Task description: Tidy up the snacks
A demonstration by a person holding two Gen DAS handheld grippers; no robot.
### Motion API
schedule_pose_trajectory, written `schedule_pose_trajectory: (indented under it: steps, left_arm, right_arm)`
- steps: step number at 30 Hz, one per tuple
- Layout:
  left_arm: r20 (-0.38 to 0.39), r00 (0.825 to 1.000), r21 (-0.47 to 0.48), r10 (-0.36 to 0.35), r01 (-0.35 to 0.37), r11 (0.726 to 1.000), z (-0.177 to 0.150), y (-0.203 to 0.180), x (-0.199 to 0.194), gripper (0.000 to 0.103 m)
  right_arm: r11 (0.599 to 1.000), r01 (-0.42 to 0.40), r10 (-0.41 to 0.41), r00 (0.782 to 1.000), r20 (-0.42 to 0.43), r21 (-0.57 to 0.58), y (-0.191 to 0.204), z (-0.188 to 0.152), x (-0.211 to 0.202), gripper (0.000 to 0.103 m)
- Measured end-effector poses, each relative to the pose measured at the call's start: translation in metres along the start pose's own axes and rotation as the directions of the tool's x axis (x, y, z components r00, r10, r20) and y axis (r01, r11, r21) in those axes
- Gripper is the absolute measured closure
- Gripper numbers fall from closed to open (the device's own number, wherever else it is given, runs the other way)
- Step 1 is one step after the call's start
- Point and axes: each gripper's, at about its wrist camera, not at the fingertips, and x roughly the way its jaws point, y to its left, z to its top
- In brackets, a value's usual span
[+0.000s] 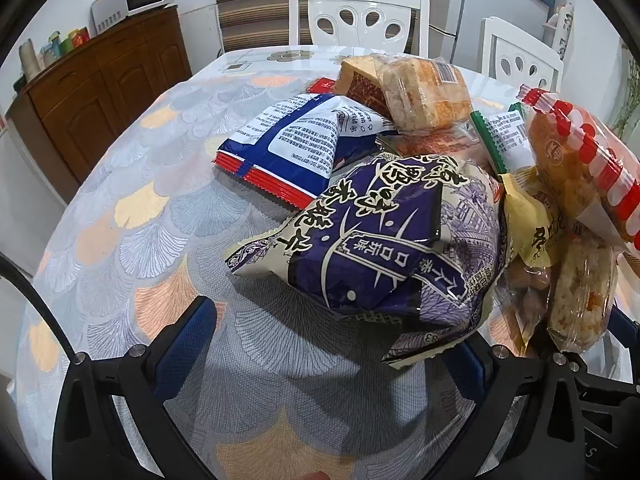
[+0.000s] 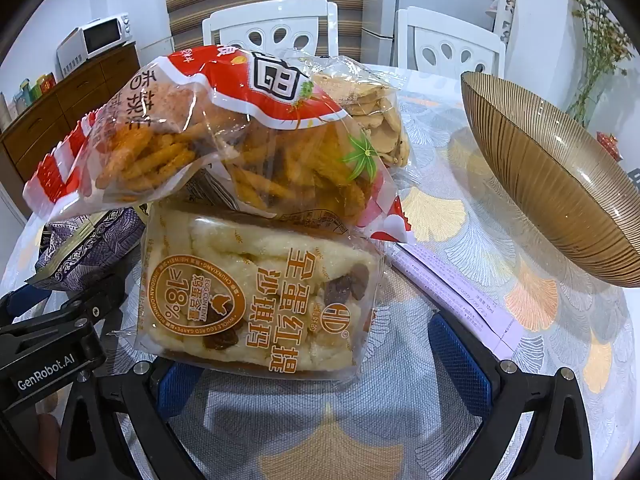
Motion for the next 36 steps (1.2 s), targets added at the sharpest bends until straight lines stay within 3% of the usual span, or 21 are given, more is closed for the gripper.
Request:
schedule_pose_trajectory:
  steps: [15,19,26,32,36]
  left_arm:
    - [0.0,1.0,-0.001,-0.001,0.001,1.0,0.0,0.0,0.0,0.0]
    - [0.0,1.0,-0.001,-0.001,0.001,1.0,0.0,0.0,0.0,0.0]
    - [0.0,1.0,0.0,-0.001,0.001,1.0,0.0,0.0,0.0,0.0]
    - [-0.014,1.0,0.003,-0.005,0.005,1.0,-0.001,0.001,-0.001,0.0]
    - [-0.068,0.996,0.069,-0.064,0.069,0.995,-0.01,0.008,-0.013,0.0]
  right_arm:
    - [1.0,-0.005,0.005,1.0,-0.005,-0.002,0.0,0.0,0.0,0.0]
    - [0.999,-0.029,0.028,0.999,-0.042,-0.034,-0.002,-0.001,-0.004,0.0]
    - [0.981,-0.122,0.111,0.991,-0.077,-0.153,-0.011,-0.027,-0.023,0.0]
    - [0.983,-0.122,0.108,0.989,-0.104,-0.137,-0.02,-0.05,-0.035,0.0]
    - [0.978,-0.135,0.116,0.985,-0.125,-0.158,-0.017,-0.069,-0.042,0.0]
